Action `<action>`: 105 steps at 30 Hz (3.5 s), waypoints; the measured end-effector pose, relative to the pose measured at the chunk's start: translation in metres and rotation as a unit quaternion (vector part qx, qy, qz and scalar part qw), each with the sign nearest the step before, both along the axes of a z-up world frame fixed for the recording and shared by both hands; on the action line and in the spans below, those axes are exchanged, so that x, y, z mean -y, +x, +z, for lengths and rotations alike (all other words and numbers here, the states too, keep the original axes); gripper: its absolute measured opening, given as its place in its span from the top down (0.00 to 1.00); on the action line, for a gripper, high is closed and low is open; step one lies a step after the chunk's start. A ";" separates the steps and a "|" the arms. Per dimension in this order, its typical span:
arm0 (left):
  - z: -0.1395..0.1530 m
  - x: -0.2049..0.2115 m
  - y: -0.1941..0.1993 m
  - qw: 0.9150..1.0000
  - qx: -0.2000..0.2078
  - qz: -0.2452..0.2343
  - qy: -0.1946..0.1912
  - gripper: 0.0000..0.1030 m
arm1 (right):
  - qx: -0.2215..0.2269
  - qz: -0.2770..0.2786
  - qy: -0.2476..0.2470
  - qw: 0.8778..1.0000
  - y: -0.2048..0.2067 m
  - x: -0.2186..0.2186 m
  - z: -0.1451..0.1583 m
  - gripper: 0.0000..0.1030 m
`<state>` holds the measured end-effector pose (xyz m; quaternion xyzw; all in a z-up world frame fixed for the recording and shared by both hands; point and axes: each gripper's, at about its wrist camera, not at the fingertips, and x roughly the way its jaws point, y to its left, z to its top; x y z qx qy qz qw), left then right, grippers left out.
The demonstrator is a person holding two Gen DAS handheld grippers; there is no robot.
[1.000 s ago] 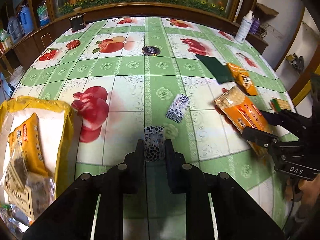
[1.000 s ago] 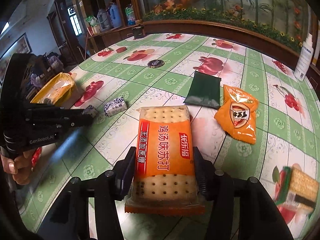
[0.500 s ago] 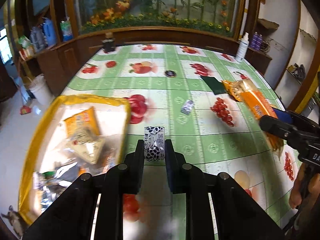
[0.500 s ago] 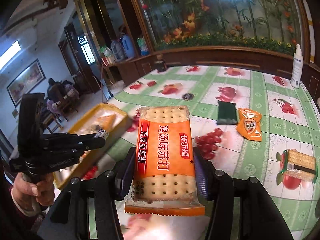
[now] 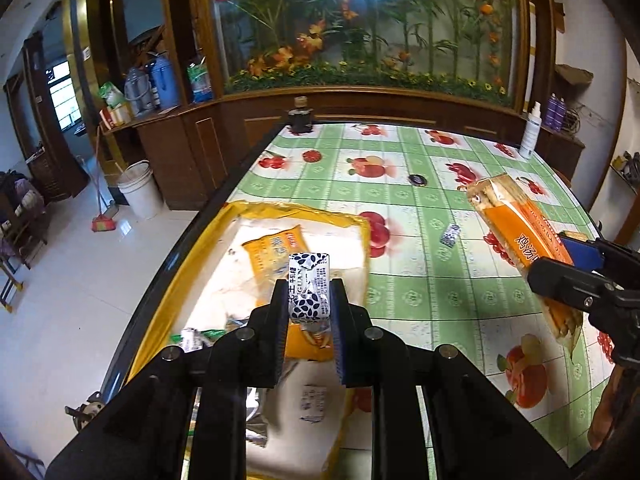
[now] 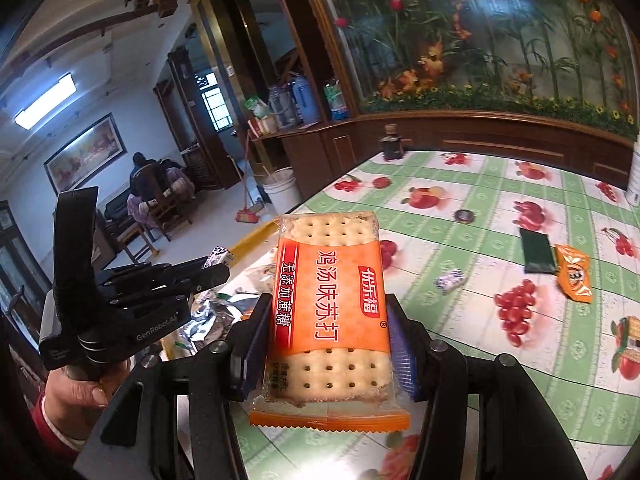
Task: Organize snacks
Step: 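Carry the black-and-white packet and orange cracker pack over the tray with both tools, then open both tools to drop the packet and cracker pack into the tray, then move both tools back over the remaining snacks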
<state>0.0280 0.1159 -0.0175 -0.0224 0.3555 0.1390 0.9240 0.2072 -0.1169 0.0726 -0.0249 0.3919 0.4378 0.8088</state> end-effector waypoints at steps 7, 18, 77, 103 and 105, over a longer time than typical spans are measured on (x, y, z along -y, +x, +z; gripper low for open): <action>-0.002 -0.028 -0.017 1.000 0.006 0.026 -0.013 0.84 | 0.005 0.027 0.000 1.000 -0.017 -0.037 0.003 0.47; -0.004 -0.053 -0.030 0.998 0.013 0.049 -0.024 0.84 | 0.004 0.057 -0.003 0.998 -0.027 -0.076 0.001 0.47; -0.063 -0.109 0.022 0.987 -0.079 0.104 -0.094 0.77 | -0.063 0.072 -0.056 0.994 0.055 -0.191 -0.094 0.45; -0.024 -0.061 0.012 0.995 -0.043 0.079 -0.047 0.29 | -0.045 -0.004 -0.027 0.999 0.046 -0.082 -0.053 0.26; -0.023 -0.053 0.014 0.996 -0.042 0.071 -0.045 0.29 | -0.043 -0.017 -0.030 0.998 0.046 -0.064 -0.053 0.23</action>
